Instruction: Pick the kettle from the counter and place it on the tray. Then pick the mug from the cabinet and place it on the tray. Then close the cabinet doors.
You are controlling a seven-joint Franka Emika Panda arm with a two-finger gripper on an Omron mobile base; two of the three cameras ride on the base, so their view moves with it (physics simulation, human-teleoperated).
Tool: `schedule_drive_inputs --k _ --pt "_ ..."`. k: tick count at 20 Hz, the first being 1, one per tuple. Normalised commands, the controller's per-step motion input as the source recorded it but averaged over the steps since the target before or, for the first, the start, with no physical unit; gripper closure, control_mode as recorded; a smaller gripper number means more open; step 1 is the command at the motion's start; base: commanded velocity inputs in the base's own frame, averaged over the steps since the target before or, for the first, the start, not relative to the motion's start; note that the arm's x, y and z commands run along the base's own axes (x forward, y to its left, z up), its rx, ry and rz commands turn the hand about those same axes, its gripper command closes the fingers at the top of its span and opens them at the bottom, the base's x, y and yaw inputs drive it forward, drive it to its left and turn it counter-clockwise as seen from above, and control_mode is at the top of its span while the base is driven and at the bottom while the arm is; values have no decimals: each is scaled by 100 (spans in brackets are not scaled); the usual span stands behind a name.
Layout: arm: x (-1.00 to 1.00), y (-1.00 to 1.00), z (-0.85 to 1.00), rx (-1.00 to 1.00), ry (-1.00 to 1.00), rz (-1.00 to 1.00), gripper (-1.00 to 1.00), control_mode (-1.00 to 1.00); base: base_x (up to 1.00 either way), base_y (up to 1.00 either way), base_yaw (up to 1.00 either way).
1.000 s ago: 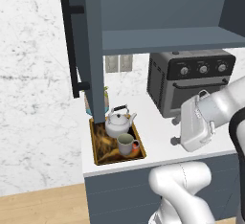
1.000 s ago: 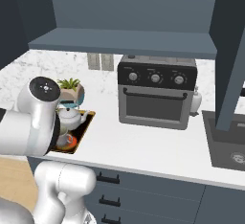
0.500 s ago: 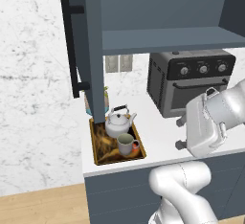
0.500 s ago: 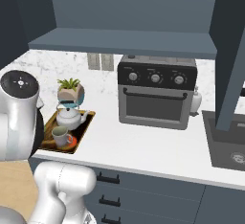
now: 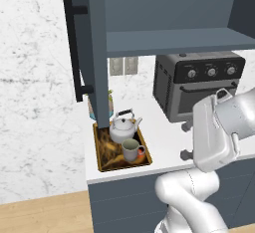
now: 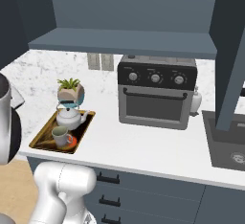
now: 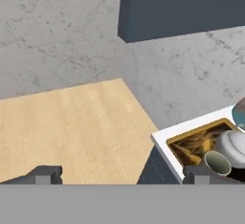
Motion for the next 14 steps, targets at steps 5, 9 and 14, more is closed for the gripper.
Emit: schedule_drive_inputs --k 5,9,14 --pt "-12 35 11 0 -32 7 -100 -100 0 0 0" --pt "-13 56 16 0 -36 3 -100 -100 0 0 0" --pt "-10 50 32 -2 -34 5 -100 -100 0 0 0"
